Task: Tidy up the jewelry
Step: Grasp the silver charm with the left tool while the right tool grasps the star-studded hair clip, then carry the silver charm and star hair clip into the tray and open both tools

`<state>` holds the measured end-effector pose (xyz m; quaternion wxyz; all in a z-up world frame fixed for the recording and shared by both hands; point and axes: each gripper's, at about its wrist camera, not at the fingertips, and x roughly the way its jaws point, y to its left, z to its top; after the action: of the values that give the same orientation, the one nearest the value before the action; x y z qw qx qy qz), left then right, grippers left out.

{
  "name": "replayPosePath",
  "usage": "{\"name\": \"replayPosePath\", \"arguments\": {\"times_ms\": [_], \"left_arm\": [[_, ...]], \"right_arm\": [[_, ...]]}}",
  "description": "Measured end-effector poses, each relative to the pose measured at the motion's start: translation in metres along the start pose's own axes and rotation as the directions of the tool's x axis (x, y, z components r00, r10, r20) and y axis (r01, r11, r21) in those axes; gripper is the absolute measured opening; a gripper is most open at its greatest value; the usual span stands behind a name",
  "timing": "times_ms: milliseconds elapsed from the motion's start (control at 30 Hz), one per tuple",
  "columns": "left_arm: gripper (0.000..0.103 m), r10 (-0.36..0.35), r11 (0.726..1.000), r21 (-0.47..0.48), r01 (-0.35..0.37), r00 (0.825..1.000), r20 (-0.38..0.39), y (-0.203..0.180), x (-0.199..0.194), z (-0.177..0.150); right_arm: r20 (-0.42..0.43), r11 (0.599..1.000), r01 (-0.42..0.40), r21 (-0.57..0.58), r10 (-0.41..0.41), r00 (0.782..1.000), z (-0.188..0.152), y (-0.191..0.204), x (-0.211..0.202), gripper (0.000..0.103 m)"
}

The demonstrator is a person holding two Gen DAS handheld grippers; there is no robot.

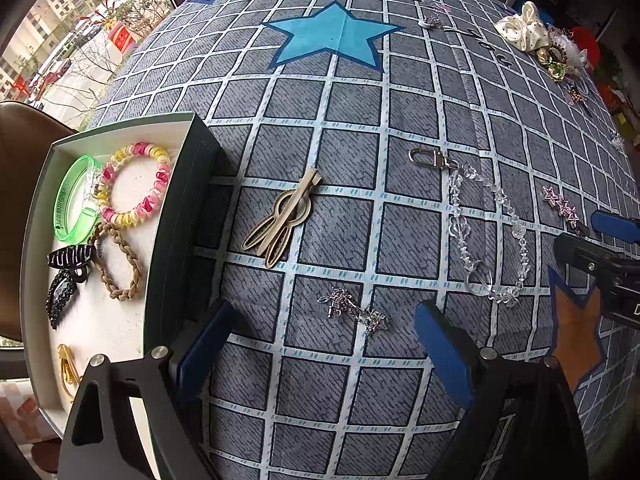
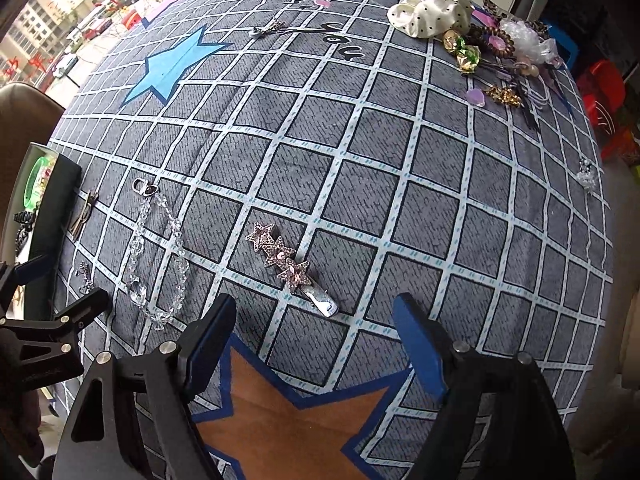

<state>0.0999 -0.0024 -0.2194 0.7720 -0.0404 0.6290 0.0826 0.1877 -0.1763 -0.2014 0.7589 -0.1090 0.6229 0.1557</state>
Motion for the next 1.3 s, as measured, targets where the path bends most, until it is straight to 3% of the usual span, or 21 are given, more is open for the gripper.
{"name": "replayPosePath", "arguments": {"times_ms": [200, 300, 333, 367, 400, 467, 900, 1200, 1300], "left_arm": [[0.070, -0.045, 0.999, 0.025, 0.045, 0.999, 0.002, -0.014, -0.006, 0.002], [0.051, -0.054, 0.997, 0.047, 0.053, 0.999, 0.006, -0.020, -0.009, 0.005], [0.038, -0.058, 0.997, 0.052, 0.057, 0.998, 0.008, -0.021, -0.008, 0.004], [0.035, -0.065, 0.996, 0.055, 0.064, 0.998, 0.005, -0.021, -0.009, 0.005], [0.035, -0.072, 0.996, 0.054, 0.072, 0.997, 0.004, -0.022, -0.009, 0.003], [0.035, -0.085, 0.995, 0.051, 0.084, 0.996, 0.006, -0.022, -0.014, 0.002], [0.035, -0.172, 0.985, 0.046, 0.169, 0.982, 0.079, 0.008, -0.058, -0.007], [0.035, -0.175, 0.985, 0.028, 0.172, 0.977, 0.120, 0.040, -0.081, -0.017], [0.035, -0.167, 0.986, 0.016, 0.167, 0.977, 0.132, 0.051, -0.088, -0.023]], "right_arm": [[0.008, 0.994, 0.038, -0.098, -0.038, 0.999, 0.018, 0.032, 0.009, 0.064], [0.002, 0.993, 0.038, -0.112, -0.038, 0.999, 0.020, 0.043, 0.009, 0.053], [0.001, 0.993, 0.038, -0.114, -0.038, 0.999, 0.019, 0.046, 0.008, 0.048], [0.001, 0.993, 0.038, -0.115, -0.038, 0.999, 0.020, 0.049, 0.008, 0.040], [0.001, 0.993, 0.037, -0.114, -0.037, 0.999, 0.020, 0.054, 0.007, 0.035], [-0.001, 0.994, 0.034, -0.101, -0.035, 0.999, 0.020, 0.064, 0.007, 0.015], [0.019, 0.986, -0.116, 0.118, 0.115, 0.993, -0.001, 0.055, -0.026, 0.011], [0.046, 0.966, -0.179, 0.187, 0.174, 0.984, -0.036, 0.050, -0.051, 0.011], [0.057, 0.962, -0.199, 0.189, 0.191, 0.980, -0.030, 0.056, -0.047, 0.011]]}}
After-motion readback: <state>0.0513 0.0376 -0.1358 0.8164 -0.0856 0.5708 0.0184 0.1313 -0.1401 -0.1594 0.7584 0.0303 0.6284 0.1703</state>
